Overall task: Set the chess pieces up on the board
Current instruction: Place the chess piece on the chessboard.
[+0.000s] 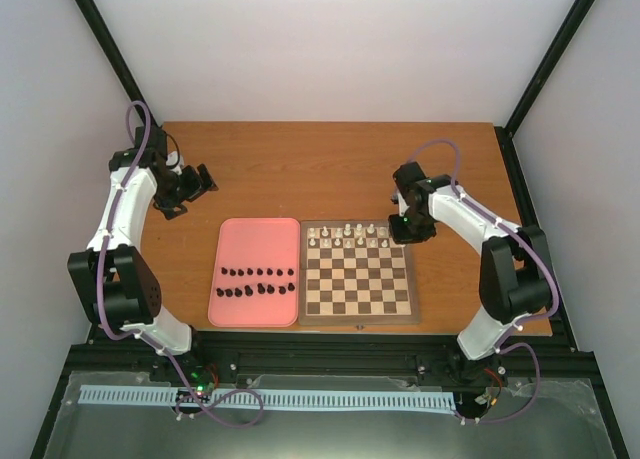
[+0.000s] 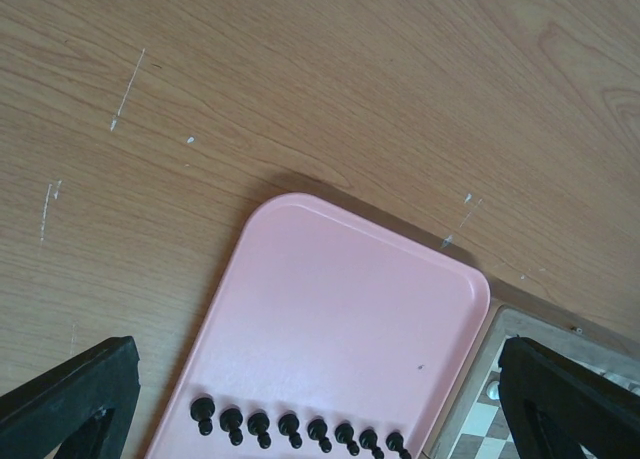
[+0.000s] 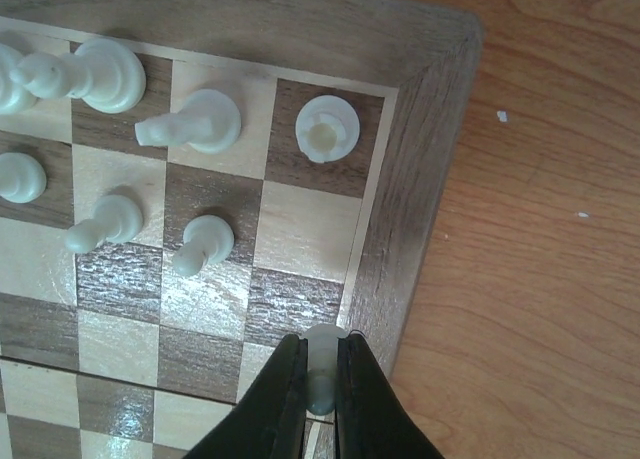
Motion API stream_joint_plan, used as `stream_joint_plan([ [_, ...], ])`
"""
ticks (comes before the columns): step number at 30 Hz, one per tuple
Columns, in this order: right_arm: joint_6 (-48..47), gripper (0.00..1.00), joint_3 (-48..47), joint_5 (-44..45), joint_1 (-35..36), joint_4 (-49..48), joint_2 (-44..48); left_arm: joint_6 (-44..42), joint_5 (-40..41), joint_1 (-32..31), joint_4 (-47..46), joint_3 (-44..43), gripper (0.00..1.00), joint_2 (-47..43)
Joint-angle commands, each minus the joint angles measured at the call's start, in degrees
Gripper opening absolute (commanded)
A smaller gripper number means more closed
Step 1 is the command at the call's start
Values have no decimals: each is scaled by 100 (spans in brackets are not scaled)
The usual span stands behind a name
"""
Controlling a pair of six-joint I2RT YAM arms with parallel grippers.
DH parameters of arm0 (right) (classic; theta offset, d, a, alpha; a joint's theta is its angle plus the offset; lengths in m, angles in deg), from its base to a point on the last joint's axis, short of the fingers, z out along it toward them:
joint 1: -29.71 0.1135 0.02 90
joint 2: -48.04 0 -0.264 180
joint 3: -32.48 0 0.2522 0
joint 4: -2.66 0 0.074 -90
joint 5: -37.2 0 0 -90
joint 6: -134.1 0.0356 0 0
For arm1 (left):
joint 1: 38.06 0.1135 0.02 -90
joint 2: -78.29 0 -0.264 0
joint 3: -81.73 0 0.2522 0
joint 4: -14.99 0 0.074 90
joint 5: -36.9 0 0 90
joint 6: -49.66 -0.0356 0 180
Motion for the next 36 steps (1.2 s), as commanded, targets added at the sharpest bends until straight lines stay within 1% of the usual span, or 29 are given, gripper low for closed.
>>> stream_joint_plan([
  [1,45,4,-166,-42,-2,-159,-87,-29,30,-2,34,-230,100,43],
  [20,161,5,-207,11,69,-437,-404,-34,35,-1,62,-268,100,81],
  [36,146,6,-303,50,109,-486,-649,-47,41,-6,80,-275,100,92],
])
